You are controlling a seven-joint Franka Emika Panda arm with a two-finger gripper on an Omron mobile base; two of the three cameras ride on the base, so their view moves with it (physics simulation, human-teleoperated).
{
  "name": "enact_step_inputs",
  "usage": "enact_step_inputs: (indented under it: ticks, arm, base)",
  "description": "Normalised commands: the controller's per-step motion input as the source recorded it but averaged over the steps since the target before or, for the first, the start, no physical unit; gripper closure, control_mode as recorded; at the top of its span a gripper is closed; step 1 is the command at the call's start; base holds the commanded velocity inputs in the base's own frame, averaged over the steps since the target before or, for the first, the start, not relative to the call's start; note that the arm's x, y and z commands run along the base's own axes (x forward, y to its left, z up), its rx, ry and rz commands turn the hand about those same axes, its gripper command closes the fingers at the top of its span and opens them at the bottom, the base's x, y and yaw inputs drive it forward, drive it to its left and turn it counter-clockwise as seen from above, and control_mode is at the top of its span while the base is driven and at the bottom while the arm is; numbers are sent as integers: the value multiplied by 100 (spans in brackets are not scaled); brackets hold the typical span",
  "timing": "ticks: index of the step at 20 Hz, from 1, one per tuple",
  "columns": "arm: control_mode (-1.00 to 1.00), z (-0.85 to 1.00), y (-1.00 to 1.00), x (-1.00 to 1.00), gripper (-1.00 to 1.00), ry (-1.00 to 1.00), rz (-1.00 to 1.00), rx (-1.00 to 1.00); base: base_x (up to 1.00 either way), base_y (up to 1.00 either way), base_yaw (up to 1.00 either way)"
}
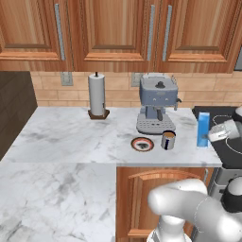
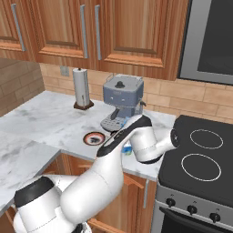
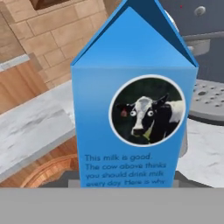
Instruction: Take a sugar cube from the saucer and place it inside the coffee. Then, grab milk from the fridge and place it next to the coffee on the counter to sweeten the coffee.
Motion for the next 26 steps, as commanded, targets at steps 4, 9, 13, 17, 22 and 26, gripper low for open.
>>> enact_step_inputs:
  ticks: [4,9,13,17,22,26]
  arm:
    - [-100,-41,0,46,100,-15,6,0]
    - [-100,-28,0,34,100,-12,3,0]
    - [-100,-27,0,16,100,-10,3,0]
    - [-100,-32,0,16,100,-12,3,0]
    - [-100,-20,0,22,100,-13,1,0]
    - [-100,-5,0,18,100,-9,0,0]
  base:
    - [0,0,0]
    - [0,0,0]
    - [0,0,0]
    - [0,0,0]
    - [0,0,0]
    - [0,0,0]
